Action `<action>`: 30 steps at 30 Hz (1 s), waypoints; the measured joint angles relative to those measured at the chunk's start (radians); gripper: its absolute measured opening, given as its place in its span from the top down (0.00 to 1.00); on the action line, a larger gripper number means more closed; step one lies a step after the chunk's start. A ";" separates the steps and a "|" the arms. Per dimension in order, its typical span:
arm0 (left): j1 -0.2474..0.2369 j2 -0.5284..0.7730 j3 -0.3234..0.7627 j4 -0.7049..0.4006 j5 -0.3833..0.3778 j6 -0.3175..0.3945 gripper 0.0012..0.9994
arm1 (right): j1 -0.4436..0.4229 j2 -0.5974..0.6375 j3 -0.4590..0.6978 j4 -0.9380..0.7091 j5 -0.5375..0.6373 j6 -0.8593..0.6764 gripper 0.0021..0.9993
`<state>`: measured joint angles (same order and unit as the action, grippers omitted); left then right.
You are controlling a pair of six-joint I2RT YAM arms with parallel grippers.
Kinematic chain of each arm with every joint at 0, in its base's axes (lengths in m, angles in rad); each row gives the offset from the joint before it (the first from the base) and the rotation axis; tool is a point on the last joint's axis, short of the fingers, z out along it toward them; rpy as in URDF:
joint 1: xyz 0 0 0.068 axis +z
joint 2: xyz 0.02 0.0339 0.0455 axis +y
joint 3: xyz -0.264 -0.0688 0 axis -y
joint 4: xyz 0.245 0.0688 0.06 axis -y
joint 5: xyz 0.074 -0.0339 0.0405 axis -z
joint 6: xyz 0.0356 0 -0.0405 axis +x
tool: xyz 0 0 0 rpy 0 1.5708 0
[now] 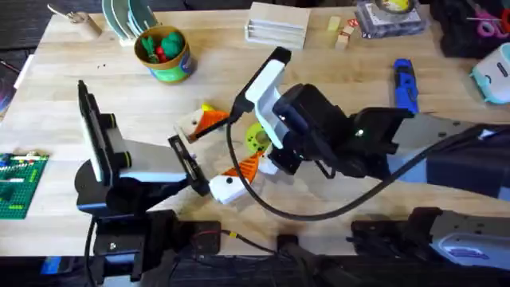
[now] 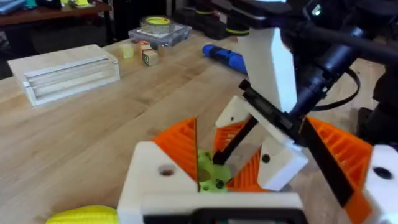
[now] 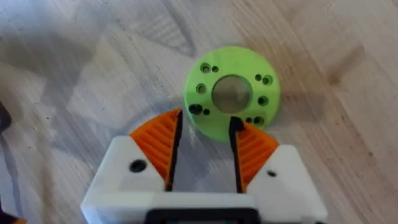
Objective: Pick up the gripper from the table and insert it into the empty holder that is missing its gripper. Then pick up a screw, insert it into the mounting hole, and use the screwdriver to tighten it. Finally, clean up the table by picking up the vegetable and placing it into the bucket.
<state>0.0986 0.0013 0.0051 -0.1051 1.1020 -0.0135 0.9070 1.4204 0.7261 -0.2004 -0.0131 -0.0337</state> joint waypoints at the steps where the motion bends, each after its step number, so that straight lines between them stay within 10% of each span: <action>1: 0.000 0.000 0.000 0.000 0.000 0.000 0.01 | 0.000 0.000 0.000 0.003 0.002 -0.004 0.49; 30: 0.000 0.000 0.000 0.015 -0.087 0.000 0.01 | 0.000 0.000 0.000 0.071 0.012 -0.027 0.56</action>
<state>0.0986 0.0013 0.0051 -0.0902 1.0154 -0.0135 0.9070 1.4205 0.7261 -0.1295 -0.0006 -0.0604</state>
